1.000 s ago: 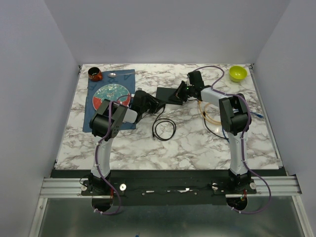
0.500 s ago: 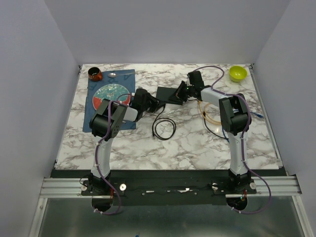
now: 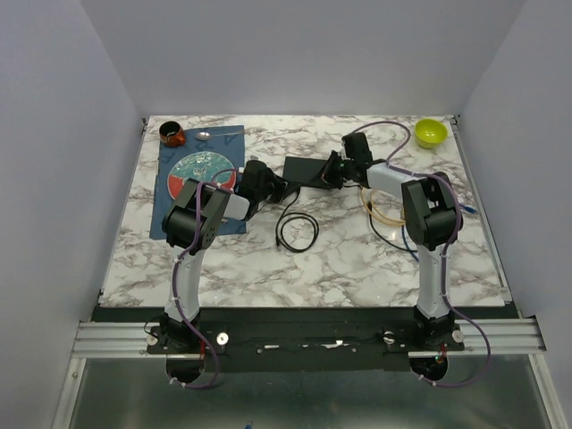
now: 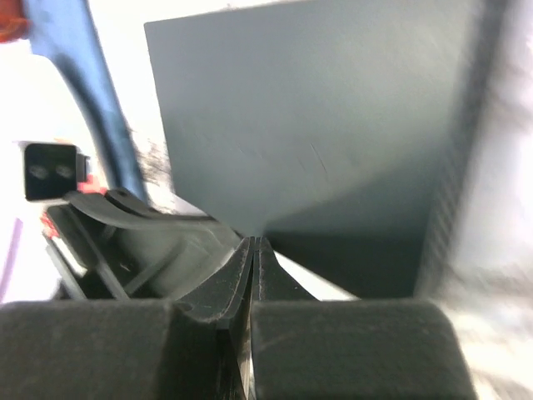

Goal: Pull the plug from the switch port

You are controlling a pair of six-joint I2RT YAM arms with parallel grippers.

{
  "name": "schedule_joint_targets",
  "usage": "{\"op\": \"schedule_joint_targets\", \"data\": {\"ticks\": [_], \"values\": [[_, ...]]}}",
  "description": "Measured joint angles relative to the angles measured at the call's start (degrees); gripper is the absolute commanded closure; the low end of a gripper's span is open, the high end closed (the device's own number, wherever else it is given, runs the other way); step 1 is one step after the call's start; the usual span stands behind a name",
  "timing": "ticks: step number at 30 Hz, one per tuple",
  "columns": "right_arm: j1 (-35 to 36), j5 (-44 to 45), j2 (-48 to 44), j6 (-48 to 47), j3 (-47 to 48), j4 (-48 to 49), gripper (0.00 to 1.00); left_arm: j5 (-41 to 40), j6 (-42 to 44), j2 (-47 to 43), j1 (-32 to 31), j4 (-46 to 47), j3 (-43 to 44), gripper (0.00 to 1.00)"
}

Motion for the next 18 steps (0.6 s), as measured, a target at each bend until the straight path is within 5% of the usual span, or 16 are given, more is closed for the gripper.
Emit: {"op": "schedule_joint_targets", "data": {"ticks": [8,18], "values": [[2.08,5.6,-7.58,-4.11,-6.75,-0.76,0.91,0.39,-0.35,0.33,0.37,1.86,-0.57,1.0],[3.87,6.27,-5.44,-6.45,-4.68,-3.74,0.91,1.18,-0.85,0.76,0.61,3.3,-0.92,1.0]]}}
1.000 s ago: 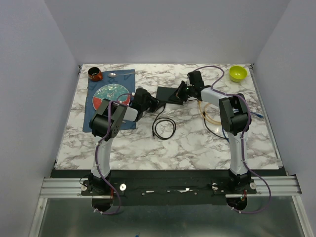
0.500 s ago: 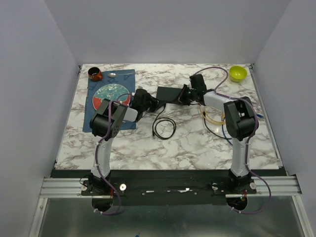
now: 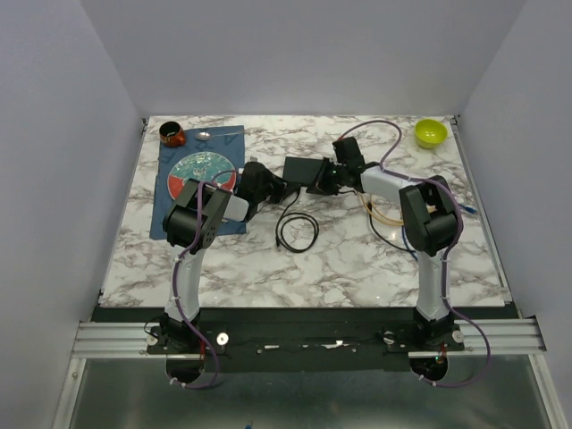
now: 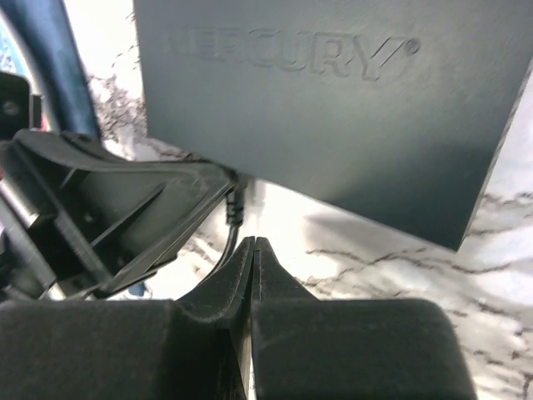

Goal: Pull the plug from the switch port

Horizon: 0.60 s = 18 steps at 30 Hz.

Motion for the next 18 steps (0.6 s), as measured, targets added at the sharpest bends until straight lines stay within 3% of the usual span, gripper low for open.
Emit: {"op": "schedule_joint_targets", "data": {"ticks": [18], "values": [[0.24,0.5,6.97,0.07,10.84,-5.11,0.91,0.15,-0.24,0.02,0.11,2.86,-1.92,1.0]]}}
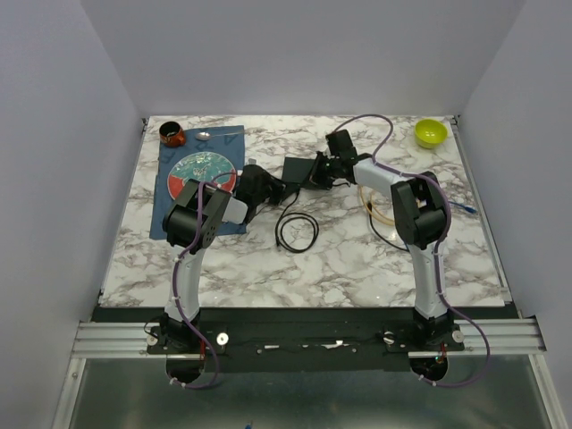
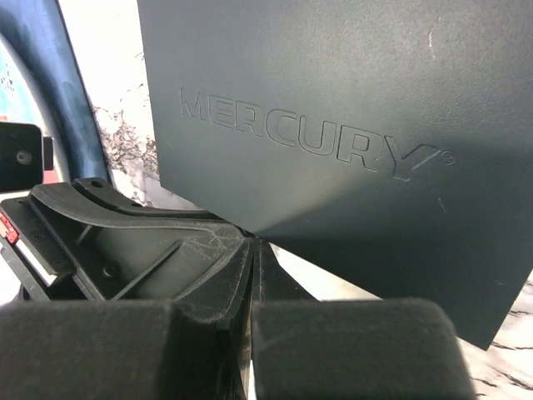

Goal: Pull the plug from the switch port

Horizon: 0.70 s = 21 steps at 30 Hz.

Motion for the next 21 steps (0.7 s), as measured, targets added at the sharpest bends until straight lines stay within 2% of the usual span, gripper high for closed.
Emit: {"op": "schedule_joint_targets", "data": {"ticks": [16,18,19,21], "values": [[0.02,-0.31,2.14,0.02,2.23,-1.14,0.91,1.79,0.33,-3.41,0.28,1.88,-6.86,1.0],[0.0,-0.17,1.75,0.07,1.4,-0.09,0.84,1.79,1.05,-4.39,0.35,1.07,-7.52,1.0],[0.02,0.09,0.96,0.2,0.24,0.68,0.75,1.79,1.64,-5.03,0.42,0.26,-7.82,1.0],[0.0,1.53,-1.66,0.44,-3.04,1.92,0.67,1.79,2.8,-6.34,0.66,-1.66,-8.17,1.0]]}}
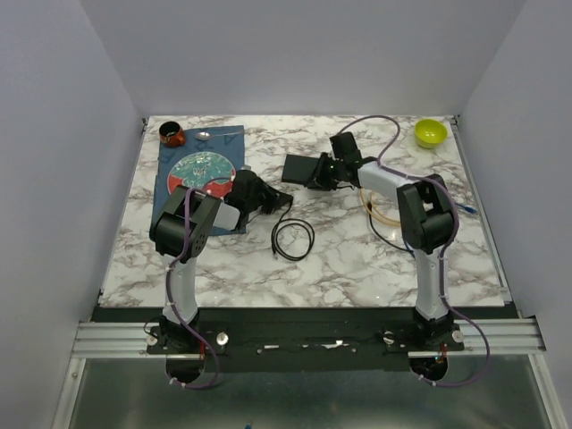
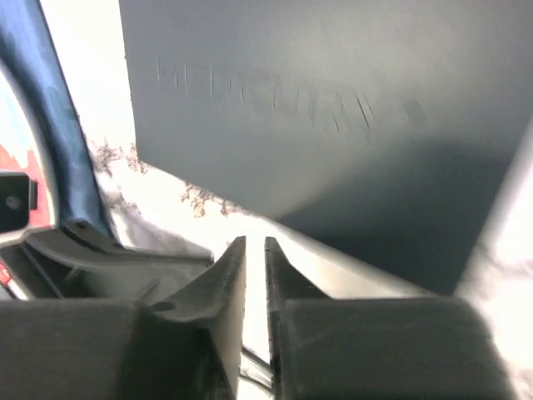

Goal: Pull the plug from the switch port

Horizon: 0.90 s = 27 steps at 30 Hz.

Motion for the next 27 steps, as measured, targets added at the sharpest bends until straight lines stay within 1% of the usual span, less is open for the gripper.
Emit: {"op": "schedule_joint_targets", "data": {"ticks": [1,2,5,9,12,14,17,21,24,27], "values": [[0.0,0.74,-1.7,0.07,-1.55,0.0,0.62,-0.02,0.87,-0.9,0.04,-1.16,-0.13,1.0],[0.0,1.46,-3.8,0.04,-2.73,-0.02,0.61,-0.02,1.84,-1.99,0.11,-2.43,-0.15,1.0],[-0.02,4.85,-11.58,0.02,-5.53,0.85,0.6,0.02,3.85,-5.46,0.11,-4.66,0.0,1.0],[-0.04,8.83,-24.83,0.35,-9.97,3.98,0.6,0.22,6.56,-11.15,0.22,-6.99,1.44,1.0],[-0.04,8.92,-33.29,0.44,-15.23,8.31,0.57,0.42,8.24,-14.21,0.02,-7.93,3.96,1.0],[-0.02,7.37,-36.22,0.04,-18.29,9.81,0.54,0.44,9.66,-15.45,-0.57,-9.14,6.03,1.0],[0.52,3.93,-36.74,-0.94,-22.18,10.62,0.54,0.46,11.43,-15.85,-1.99,-11.21,9.07,1.0],[3.15,3.02,-39.04,-1.95,-32.5,10.6,0.55,1.01,12.61,-15.41,-4.26,-13.79,11.47,1.0],[4.87,3.78,-46.51,-2.4,-41.62,10.14,0.55,1.95,12.63,-13.33,-5.97,-14.64,13.73,1.0],[5.14,5.86,-55.56,-3.56,-44.89,9.6,0.55,3.17,12.61,-10.01,-8.31,-15.72,17.33,1.0]]}}
